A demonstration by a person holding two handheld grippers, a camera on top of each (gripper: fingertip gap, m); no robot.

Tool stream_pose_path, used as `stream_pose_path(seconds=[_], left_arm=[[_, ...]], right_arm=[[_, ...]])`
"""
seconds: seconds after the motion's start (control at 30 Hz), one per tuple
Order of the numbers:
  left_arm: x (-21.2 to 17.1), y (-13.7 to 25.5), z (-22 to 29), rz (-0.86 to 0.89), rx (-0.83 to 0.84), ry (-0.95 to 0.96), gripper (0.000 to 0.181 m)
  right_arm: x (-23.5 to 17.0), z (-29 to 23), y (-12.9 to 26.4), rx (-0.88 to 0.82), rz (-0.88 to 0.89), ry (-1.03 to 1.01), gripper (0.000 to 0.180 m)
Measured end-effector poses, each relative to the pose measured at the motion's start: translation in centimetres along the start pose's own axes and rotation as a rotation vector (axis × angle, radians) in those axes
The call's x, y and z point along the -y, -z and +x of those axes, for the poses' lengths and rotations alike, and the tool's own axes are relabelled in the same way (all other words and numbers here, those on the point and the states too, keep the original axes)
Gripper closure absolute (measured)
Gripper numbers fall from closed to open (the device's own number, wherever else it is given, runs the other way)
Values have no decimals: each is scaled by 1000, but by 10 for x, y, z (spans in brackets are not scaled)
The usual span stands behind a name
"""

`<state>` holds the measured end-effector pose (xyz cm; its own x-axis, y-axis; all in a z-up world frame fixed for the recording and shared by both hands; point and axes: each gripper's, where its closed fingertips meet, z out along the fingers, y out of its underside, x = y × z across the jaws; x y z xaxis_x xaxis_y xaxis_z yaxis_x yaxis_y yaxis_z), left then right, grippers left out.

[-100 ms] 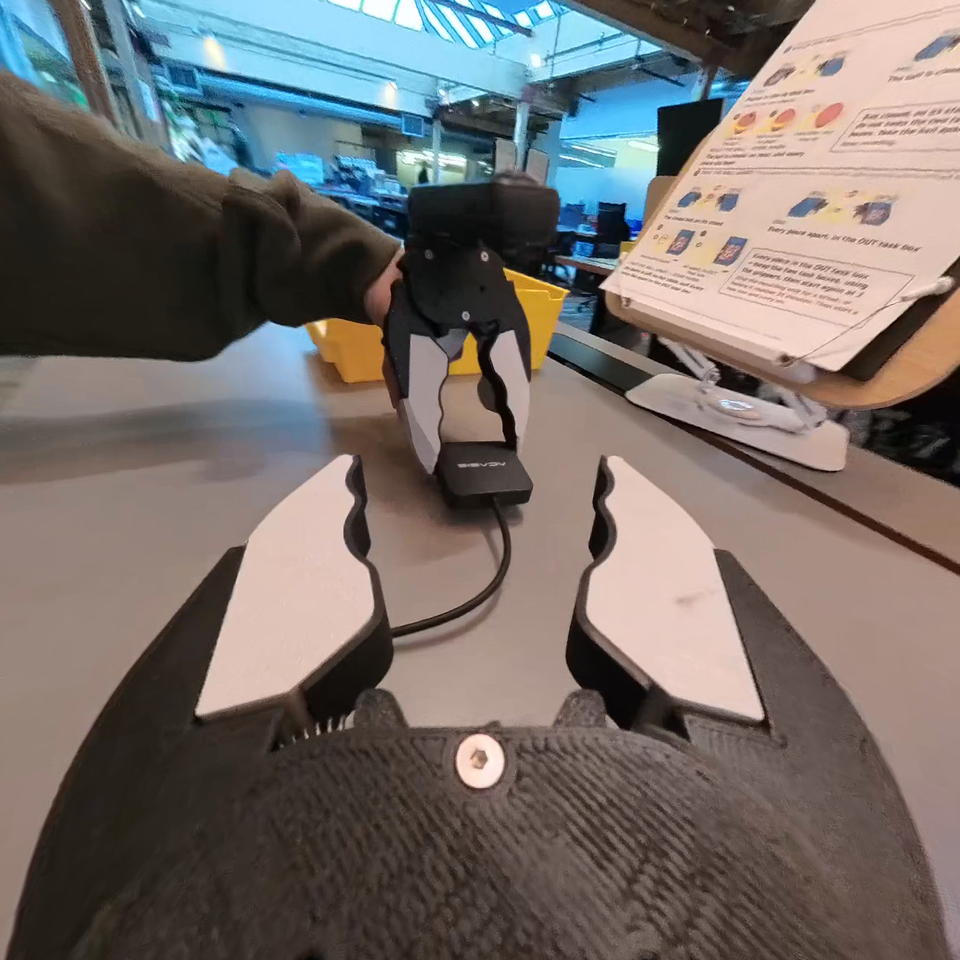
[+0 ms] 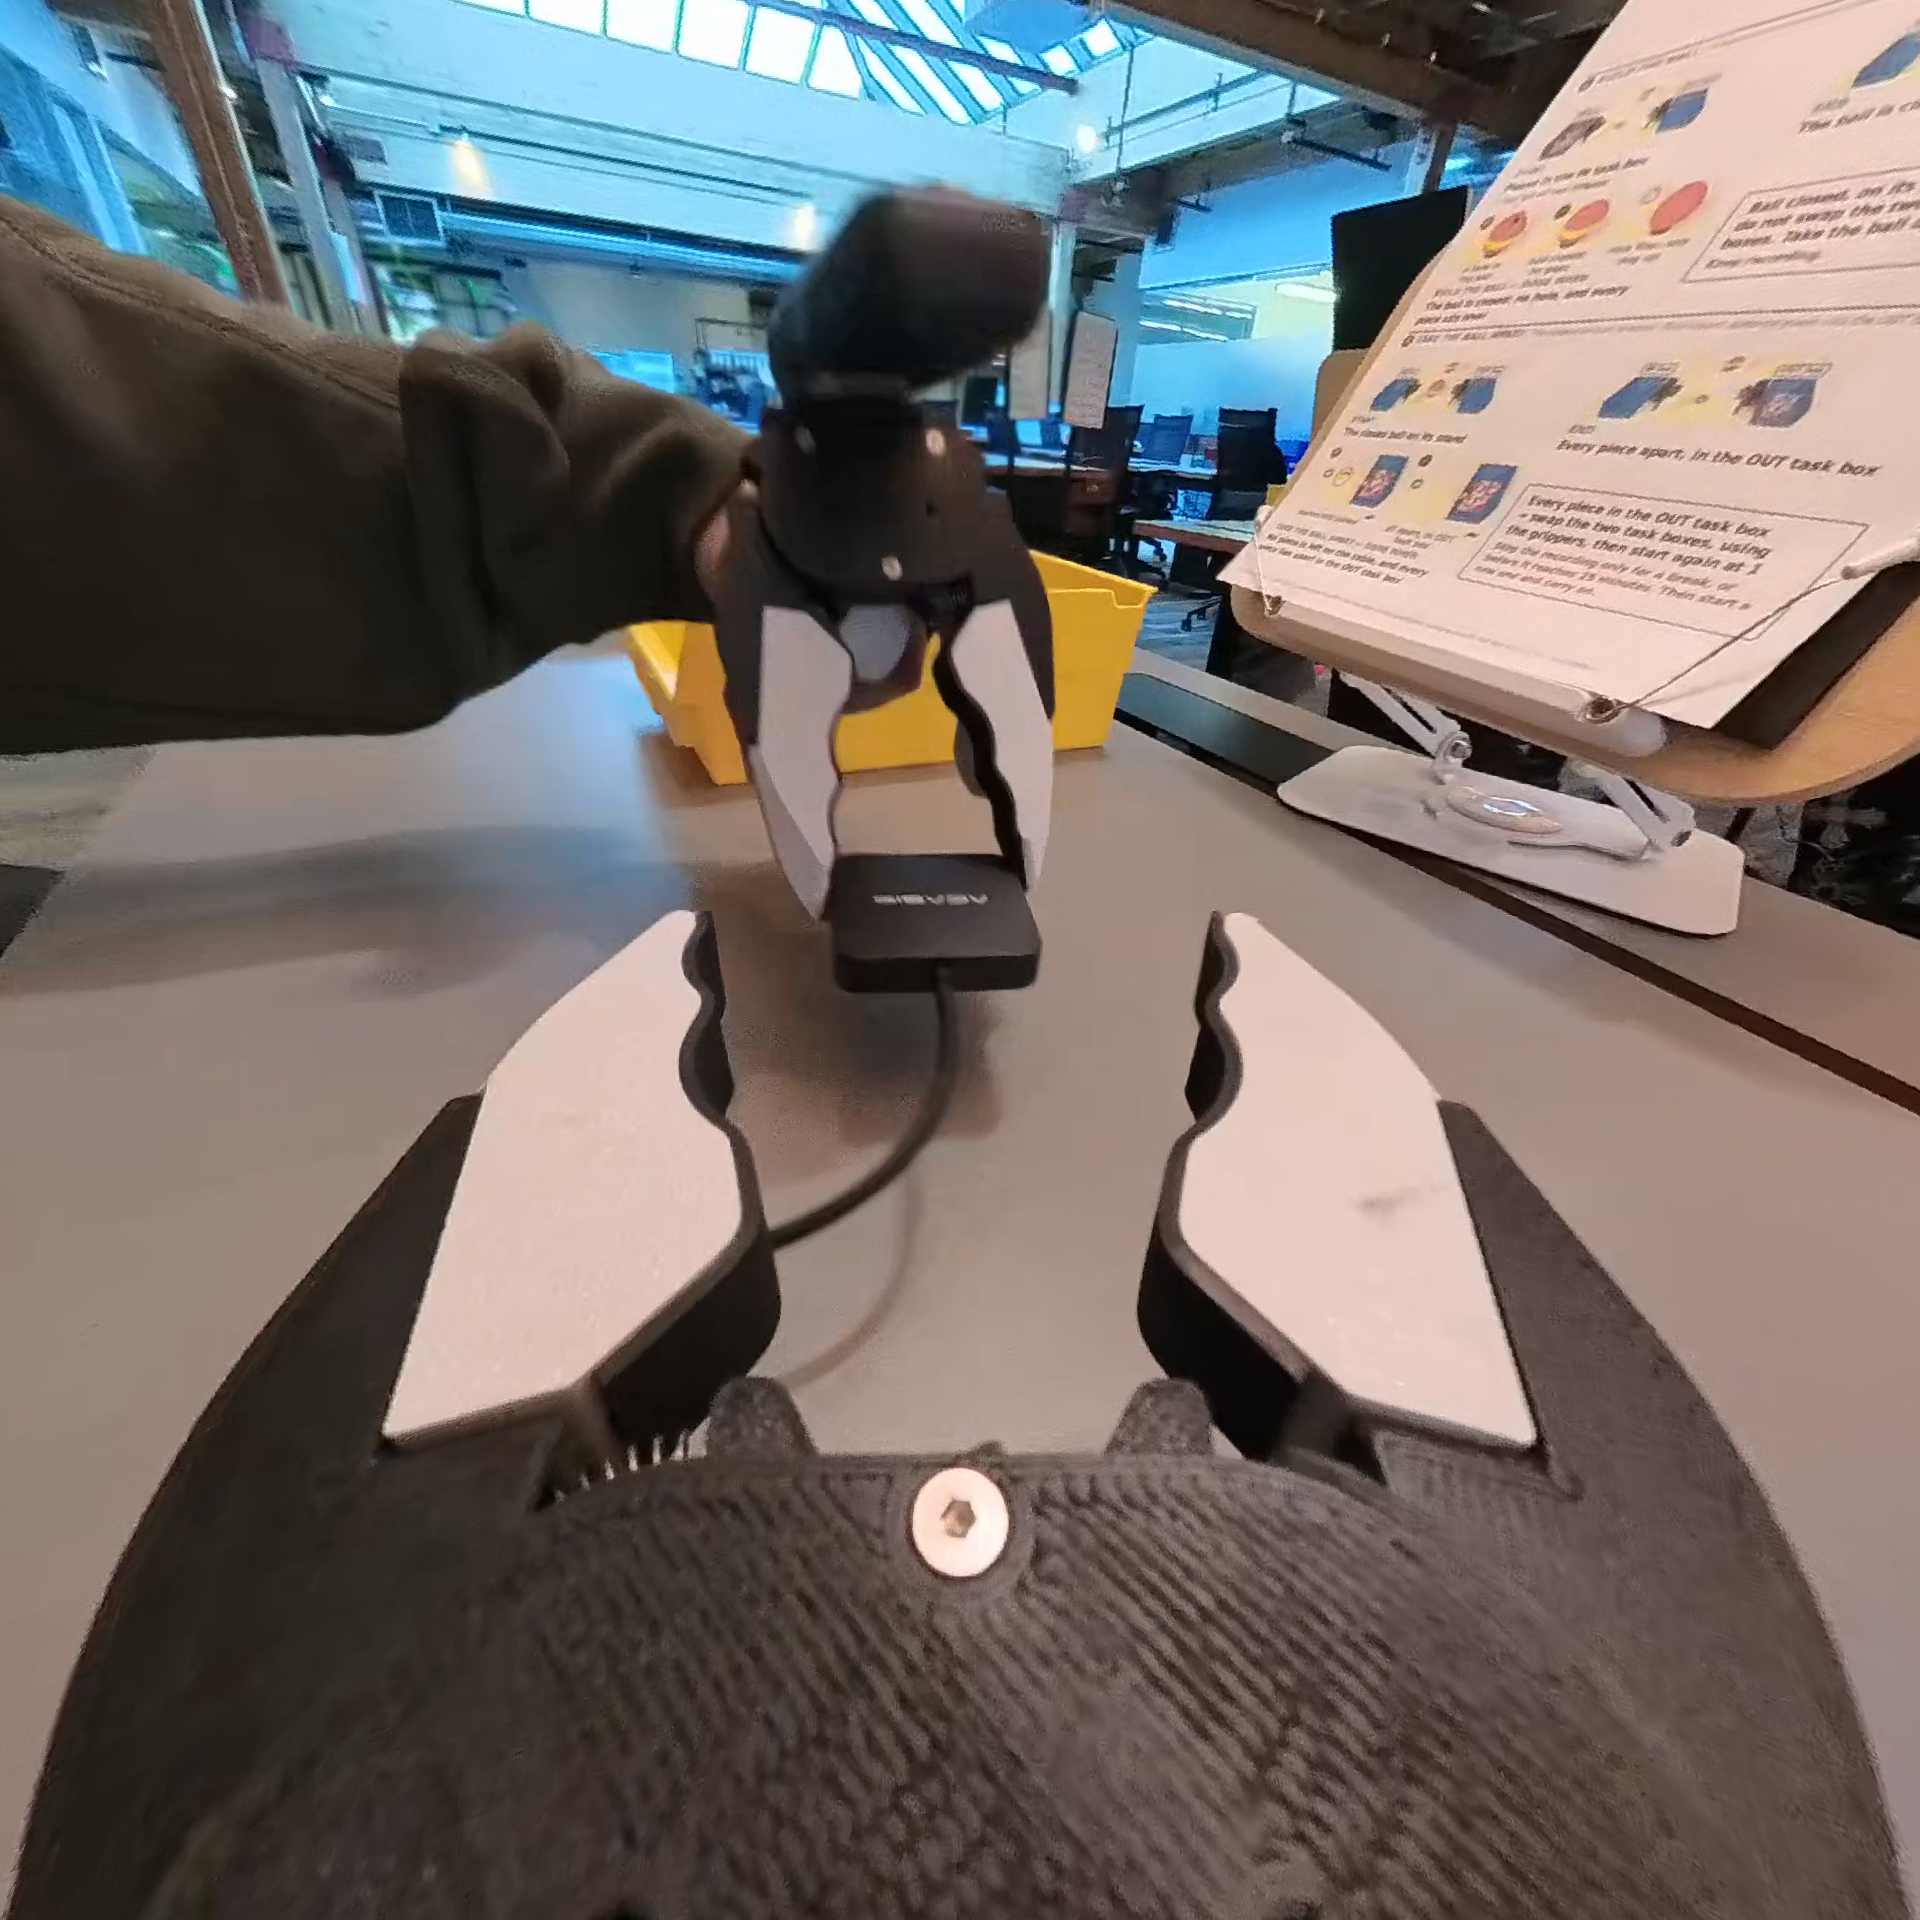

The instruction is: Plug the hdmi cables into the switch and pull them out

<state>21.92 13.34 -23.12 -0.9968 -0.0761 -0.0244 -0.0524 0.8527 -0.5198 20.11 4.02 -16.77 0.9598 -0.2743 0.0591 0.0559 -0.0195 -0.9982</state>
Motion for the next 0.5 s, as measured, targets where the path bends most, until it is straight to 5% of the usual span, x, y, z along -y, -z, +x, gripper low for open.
stream_pose_path(seconds=[0.2,0.4,0.5], left_arm=[[47,30,21,21,60,-153,114],[57,37,25,-46,169,-154,114],[54,37,29,-100,211,-182,114]], right_arm=[[1,-27,-15,93,-11,-27,84],[-4,-33,-34,2,-82,96,79],[3,-39,-24,86,-63,81,81]])
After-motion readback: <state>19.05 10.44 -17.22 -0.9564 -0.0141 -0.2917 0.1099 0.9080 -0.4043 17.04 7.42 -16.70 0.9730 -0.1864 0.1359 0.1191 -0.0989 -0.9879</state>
